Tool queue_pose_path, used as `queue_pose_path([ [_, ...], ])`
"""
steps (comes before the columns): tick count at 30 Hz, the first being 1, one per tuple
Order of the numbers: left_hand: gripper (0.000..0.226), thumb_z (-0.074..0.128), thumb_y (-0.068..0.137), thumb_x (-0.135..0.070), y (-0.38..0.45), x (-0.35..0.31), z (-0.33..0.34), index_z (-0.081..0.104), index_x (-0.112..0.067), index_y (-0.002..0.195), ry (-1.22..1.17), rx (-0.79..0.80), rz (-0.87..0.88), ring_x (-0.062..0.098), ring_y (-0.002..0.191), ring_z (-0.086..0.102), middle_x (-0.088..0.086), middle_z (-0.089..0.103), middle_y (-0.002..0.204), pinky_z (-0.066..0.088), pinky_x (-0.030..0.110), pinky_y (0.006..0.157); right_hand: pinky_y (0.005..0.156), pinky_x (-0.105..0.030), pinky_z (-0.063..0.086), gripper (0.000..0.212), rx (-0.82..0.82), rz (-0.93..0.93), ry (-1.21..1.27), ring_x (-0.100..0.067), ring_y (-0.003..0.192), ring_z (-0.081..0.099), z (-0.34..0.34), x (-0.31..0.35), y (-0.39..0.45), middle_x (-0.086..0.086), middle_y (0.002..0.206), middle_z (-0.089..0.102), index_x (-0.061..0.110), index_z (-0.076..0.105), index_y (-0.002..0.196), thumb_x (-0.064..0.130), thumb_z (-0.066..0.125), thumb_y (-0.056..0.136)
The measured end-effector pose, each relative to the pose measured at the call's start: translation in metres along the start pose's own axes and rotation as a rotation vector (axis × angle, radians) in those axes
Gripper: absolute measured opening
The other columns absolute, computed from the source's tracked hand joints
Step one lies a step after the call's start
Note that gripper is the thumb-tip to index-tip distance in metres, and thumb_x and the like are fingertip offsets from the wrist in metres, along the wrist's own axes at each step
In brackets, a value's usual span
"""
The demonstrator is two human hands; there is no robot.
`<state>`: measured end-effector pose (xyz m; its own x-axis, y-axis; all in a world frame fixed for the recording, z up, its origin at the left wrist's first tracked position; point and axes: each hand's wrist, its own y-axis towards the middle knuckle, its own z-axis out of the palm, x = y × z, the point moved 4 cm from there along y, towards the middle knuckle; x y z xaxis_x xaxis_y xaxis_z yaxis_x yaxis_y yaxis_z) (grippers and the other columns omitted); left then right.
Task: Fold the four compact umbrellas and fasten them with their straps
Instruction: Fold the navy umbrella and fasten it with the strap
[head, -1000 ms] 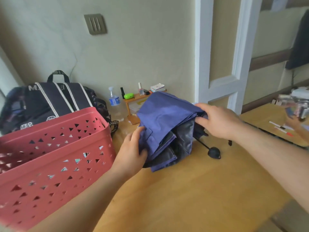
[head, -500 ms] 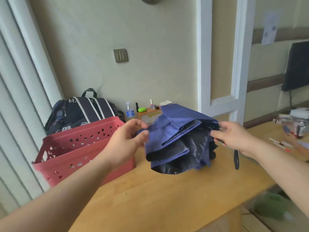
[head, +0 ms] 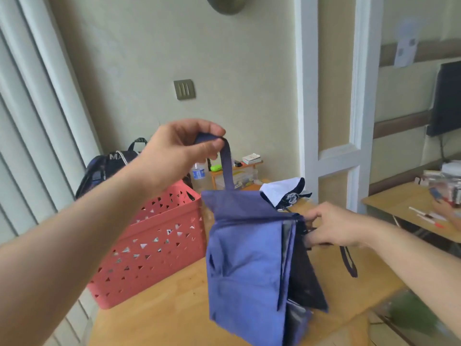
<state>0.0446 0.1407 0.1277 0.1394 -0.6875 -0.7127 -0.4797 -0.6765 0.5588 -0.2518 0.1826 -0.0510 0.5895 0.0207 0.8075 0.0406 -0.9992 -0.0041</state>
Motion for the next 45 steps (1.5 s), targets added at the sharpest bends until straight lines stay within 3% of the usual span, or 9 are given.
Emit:
queue_pose_path([
  [8, 0.010, 0.068, 0.100, -0.028, 0.082, 0.025, 0.028, 0.073, -0.023, 0.107, 0.160, 0.031, -0.124, 0.014, 0.087, 0.071, -0.009, 0.079, 0.095, 0.050, 0.034, 0.085, 0.049, -0.028, 0.042, 0.025, 0.272, 0.329, 0.590, -0.022, 0.053, 0.052, 0.037, -0.058, 0.056, -0.015, 0.079, 0.060, 0.007, 0.068, 0.091, 0.016, 0.081, 0.072],
  [13, 0.047, 0.039, 0.105, -0.062, 0.103, 0.049, 0.035, 0.069, -0.030, 0.121, 0.041, -0.053, -0.294, 0.020, 0.104, 0.073, -0.009, 0.080, 0.103, 0.049, 0.040, 0.094, 0.042, -0.020, 0.037, 0.034, 0.303, 0.616, 0.993, -0.014, 0.045, 0.049, 0.057, -0.103, 0.071, -0.018, 0.090, 0.068, 0.006, 0.071, 0.098, 0.039, 0.069, 0.091],
  [17, 0.040, 0.038, 0.108, -0.057, 0.074, 0.087, 0.045, 0.067, -0.033, 0.120, 0.048, 0.030, -0.233, 0.017, 0.096, 0.070, -0.004, 0.079, 0.102, 0.049, 0.038, 0.088, 0.043, -0.023, 0.046, 0.067, 0.249, 0.645, 0.892, -0.018, 0.060, 0.058, 0.046, -0.122, 0.074, -0.020, 0.106, 0.067, 0.009, 0.063, 0.127, 0.055, 0.076, 0.080],
  [22, 0.018, 0.070, 0.091, -0.044, -0.013, 0.164, 0.070, 0.070, -0.034, 0.105, 0.290, 0.287, -0.107, 0.004, 0.087, 0.064, -0.016, 0.069, 0.094, 0.048, 0.031, 0.082, 0.076, -0.040, 0.064, 0.054, -0.199, 0.321, 0.280, -0.021, 0.106, 0.068, 0.016, -0.123, 0.054, 0.001, 0.125, 0.058, 0.044, 0.057, 0.126, 0.014, 0.081, 0.088],
  [28, 0.121, 0.081, 0.064, -0.071, -0.116, 0.255, 0.111, 0.007, -0.057, 0.159, 0.674, 0.514, -0.126, 0.016, 0.141, 0.021, -0.006, 0.015, 0.155, 0.028, 0.036, 0.116, 0.098, -0.011, 0.039, 0.050, -0.565, -0.092, -0.263, -0.015, 0.102, 0.060, 0.040, -0.124, 0.010, 0.013, 0.125, 0.046, 0.030, 0.067, 0.124, 0.005, 0.078, 0.081],
  [37, 0.023, 0.068, 0.085, -0.047, -0.092, 0.235, 0.112, 0.075, -0.030, 0.100, 0.430, 0.218, 0.089, -0.003, 0.084, 0.053, -0.014, 0.050, 0.094, 0.049, 0.024, 0.078, 0.117, -0.032, 0.026, 0.091, -0.338, -0.317, -0.560, -0.015, 0.136, 0.030, 0.085, -0.085, 0.006, 0.013, 0.143, 0.034, 0.047, 0.036, 0.152, 0.047, 0.076, 0.070],
  [42, 0.029, 0.071, 0.096, -0.043, 0.013, 0.187, 0.116, 0.065, -0.026, 0.074, 0.397, 0.067, -0.175, 0.003, 0.058, 0.054, -0.008, 0.057, 0.065, 0.044, 0.017, 0.058, 0.086, -0.036, 0.049, 0.041, -0.850, -0.083, 0.129, -0.022, 0.095, 0.060, 0.049, -0.086, 0.026, 0.007, 0.098, 0.058, 0.035, 0.056, 0.125, 0.034, 0.074, 0.089],
  [44, 0.007, 0.064, 0.102, -0.033, 0.045, 0.193, 0.140, 0.067, -0.028, 0.105, -0.023, 0.088, -0.443, 0.010, 0.060, 0.060, -0.003, 0.061, 0.078, 0.054, 0.024, 0.065, 0.079, -0.045, 0.050, 0.023, -0.902, -0.044, 0.218, -0.025, 0.079, 0.060, 0.052, -0.089, 0.027, 0.001, 0.079, 0.057, 0.030, 0.057, 0.111, 0.022, 0.070, 0.093],
  [45, 0.038, 0.062, 0.102, -0.032, 0.059, 0.200, 0.150, 0.055, -0.032, 0.139, -0.108, 0.083, -0.521, 0.013, 0.073, 0.063, -0.001, 0.063, 0.096, 0.054, 0.030, 0.078, 0.076, -0.046, 0.050, 0.022, -0.885, -0.065, 0.204, -0.024, 0.073, 0.057, 0.057, -0.090, 0.022, 0.000, 0.074, 0.055, 0.029, 0.058, 0.106, 0.017, 0.071, 0.092],
])
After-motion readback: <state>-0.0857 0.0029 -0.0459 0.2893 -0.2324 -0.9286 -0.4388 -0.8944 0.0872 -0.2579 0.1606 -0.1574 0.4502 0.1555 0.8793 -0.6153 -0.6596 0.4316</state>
